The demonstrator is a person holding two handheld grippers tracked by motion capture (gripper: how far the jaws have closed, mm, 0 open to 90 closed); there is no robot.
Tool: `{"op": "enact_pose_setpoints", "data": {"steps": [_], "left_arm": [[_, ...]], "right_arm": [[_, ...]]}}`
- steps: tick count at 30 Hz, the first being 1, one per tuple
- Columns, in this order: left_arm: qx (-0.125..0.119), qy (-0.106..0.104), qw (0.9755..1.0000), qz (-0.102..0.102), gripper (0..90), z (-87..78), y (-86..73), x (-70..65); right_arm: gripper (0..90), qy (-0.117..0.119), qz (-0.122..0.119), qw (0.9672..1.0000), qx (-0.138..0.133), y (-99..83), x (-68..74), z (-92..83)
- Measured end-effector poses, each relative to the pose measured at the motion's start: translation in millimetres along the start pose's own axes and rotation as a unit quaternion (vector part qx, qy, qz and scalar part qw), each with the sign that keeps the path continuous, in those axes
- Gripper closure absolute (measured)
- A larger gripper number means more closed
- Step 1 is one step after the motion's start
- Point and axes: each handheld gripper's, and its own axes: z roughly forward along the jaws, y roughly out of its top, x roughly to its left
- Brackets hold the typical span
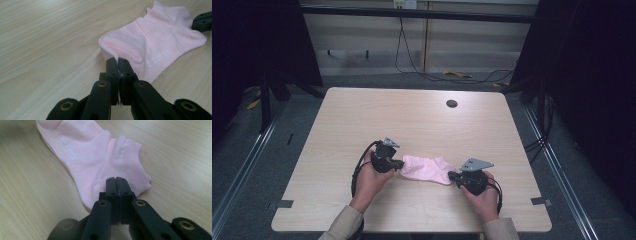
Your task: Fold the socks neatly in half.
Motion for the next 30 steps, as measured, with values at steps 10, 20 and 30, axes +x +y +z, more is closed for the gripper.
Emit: {"op": "enact_pose_setpoints", "data": {"steps": [10, 20, 30], "left_arm": [[-0.011, -0.001, 0.9999, 0.006, 88.2, -7.9, 8.1, -3.5], [-0.02, -0.003, 0.9997, 0.017, 88.2, -14.7, 16.3, -8.8], [-0.021, -0.014, 0.9994, 0.023, 88.3, -17.8, 22.6, -15.1]], "right_arm": [[89.3, 0.001, 0.002, 1.0, 0.002, 0.9, 1.6, 0.2], [89.3, 0.007, -0.009, 0.9999, 0.004, 3.6, 7.5, 2.5], [89.2, 0.015, -0.011, 0.9998, 0.003, 5.4, 12.4, 5.3]]}}
